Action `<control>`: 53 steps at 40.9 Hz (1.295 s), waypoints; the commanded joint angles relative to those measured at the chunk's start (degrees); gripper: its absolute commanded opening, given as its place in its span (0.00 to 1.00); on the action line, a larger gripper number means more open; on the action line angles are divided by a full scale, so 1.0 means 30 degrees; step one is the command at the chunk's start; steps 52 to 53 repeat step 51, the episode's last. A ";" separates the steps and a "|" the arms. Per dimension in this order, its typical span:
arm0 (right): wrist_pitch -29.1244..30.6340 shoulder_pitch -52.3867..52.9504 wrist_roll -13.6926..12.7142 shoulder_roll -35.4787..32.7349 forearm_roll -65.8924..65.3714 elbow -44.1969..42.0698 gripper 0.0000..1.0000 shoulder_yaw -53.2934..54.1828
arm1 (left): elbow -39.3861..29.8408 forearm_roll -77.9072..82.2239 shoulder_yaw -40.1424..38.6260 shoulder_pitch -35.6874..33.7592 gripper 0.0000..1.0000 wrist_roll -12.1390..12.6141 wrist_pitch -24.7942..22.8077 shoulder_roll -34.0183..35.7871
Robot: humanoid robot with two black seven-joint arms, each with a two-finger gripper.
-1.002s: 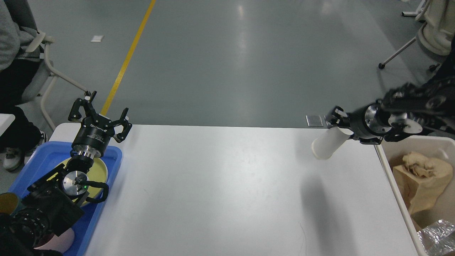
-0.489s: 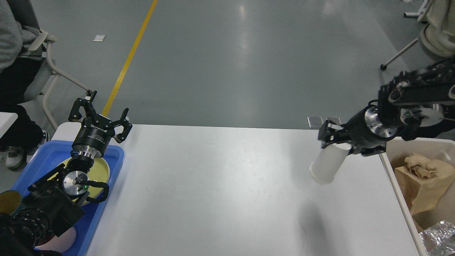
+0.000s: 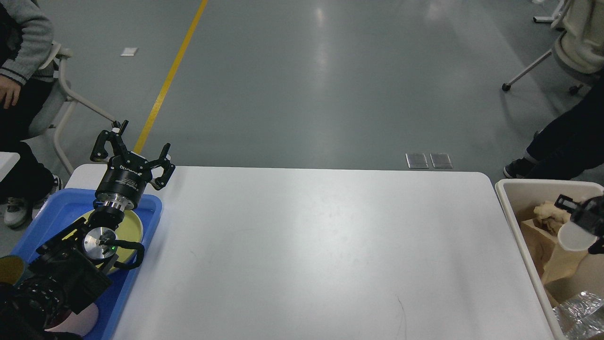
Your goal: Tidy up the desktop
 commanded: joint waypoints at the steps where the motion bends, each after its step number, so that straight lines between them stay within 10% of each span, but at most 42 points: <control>1: -0.1050 -0.1525 -0.0036 0.0663 0.0636 -0.0963 1.00 0.0075 | 0.0000 -0.0001 0.0000 -0.0001 1.00 0.0000 -0.0001 0.0002; 19: -0.1197 -0.0826 0.0228 0.0546 0.2421 -0.1959 1.00 0.2470 | 0.0000 -0.0001 0.0000 -0.0001 1.00 0.0000 -0.0001 0.0002; 34: 0.0380 -0.0617 0.0549 0.0429 0.5706 0.0645 1.00 2.6142 | 0.0000 -0.0001 0.0000 -0.0001 1.00 0.0000 -0.0001 0.0002; 45: 0.2612 -0.3224 0.7899 0.1511 0.5559 0.3110 1.00 2.8201 | 0.0000 -0.0001 0.0000 -0.0001 1.00 0.0000 -0.0060 0.0002; 53: 0.2524 -0.4397 0.8665 0.2420 0.5471 0.2845 1.00 2.8200 | 0.0000 -0.0001 0.0000 -0.0001 1.00 0.0000 -0.0060 0.0002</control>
